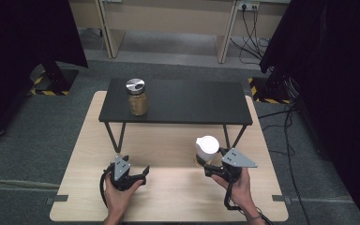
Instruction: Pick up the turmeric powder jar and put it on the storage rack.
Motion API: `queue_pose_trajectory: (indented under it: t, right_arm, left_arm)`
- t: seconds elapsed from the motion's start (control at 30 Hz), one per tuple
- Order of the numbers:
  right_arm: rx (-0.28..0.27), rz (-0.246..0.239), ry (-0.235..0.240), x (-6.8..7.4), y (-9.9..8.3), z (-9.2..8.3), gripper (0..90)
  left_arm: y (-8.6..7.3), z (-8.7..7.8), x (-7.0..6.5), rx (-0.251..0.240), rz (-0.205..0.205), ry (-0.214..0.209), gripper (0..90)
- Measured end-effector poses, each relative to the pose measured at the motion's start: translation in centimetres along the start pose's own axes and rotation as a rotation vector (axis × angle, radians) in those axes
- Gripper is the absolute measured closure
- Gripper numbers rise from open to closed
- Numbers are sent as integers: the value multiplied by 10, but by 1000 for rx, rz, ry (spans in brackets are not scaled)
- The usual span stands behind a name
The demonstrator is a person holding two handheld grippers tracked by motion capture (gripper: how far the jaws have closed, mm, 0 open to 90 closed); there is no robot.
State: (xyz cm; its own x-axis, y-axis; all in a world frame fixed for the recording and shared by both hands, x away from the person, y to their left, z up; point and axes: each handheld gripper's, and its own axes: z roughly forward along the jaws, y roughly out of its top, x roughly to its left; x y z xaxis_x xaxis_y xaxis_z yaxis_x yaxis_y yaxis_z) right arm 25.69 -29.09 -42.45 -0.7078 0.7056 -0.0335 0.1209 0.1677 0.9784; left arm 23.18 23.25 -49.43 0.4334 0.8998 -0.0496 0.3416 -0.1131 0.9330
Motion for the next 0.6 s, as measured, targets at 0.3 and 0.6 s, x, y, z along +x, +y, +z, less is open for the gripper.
queue_pose_trajectory:
  t: [0.3,0.6]
  right_arm:
    - [-55,-11,2,-3,46,-23,306]
    - [-94,-21,-48,-13,87,-31,306]
  left_arm:
    - [0,0,0,-2,-2,0,53]
    - [-1,0,0,-3,-2,1,53]
